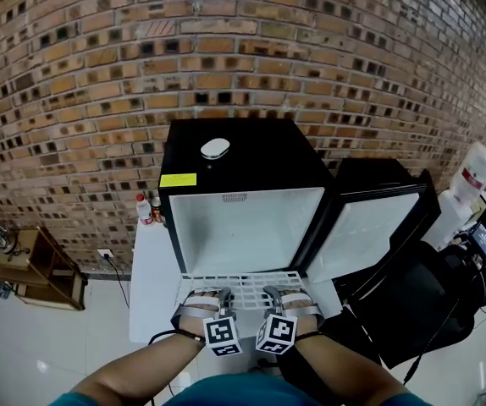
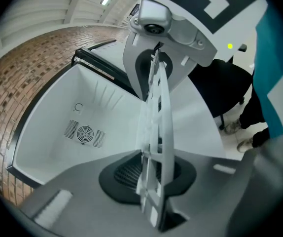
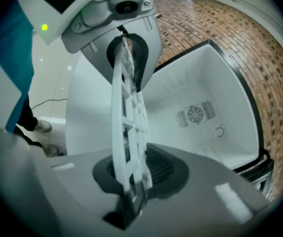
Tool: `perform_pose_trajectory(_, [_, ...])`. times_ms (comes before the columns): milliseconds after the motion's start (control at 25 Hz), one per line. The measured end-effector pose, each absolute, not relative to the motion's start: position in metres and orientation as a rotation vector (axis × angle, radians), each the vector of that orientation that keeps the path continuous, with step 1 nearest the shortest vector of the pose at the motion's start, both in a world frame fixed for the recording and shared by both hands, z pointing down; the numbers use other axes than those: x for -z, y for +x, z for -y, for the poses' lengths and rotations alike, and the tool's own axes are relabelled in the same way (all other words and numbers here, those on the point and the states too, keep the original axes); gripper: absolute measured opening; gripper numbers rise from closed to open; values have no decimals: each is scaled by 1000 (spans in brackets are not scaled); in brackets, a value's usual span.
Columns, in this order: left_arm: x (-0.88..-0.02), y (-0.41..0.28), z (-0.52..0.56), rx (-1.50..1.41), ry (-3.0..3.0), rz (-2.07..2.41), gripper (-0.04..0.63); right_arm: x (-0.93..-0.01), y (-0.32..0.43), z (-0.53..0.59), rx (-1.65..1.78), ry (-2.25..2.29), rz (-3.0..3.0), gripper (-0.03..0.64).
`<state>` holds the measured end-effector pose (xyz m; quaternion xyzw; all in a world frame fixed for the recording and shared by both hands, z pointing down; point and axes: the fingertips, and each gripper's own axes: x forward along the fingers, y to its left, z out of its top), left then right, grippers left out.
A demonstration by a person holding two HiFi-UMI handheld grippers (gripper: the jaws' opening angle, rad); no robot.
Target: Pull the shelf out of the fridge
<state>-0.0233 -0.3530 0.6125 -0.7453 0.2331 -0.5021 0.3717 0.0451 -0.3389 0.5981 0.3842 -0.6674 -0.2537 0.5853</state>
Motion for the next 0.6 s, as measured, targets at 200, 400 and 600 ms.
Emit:
perform_pose_trajectory(200, [-632, -32, 313, 1366, -1984, -558, 49, -615, 36, 300, 529, 806, 1599, 46])
perform_pose_trajectory(400, [-653, -30, 267, 1439, -2020, -540, 48, -636, 38, 257, 488, 716, 1646, 44])
perform_pose_trajectory(600, [-677, -2, 206, 1512, -2055, -525, 46, -658, 66, 199, 463, 635, 1679, 43])
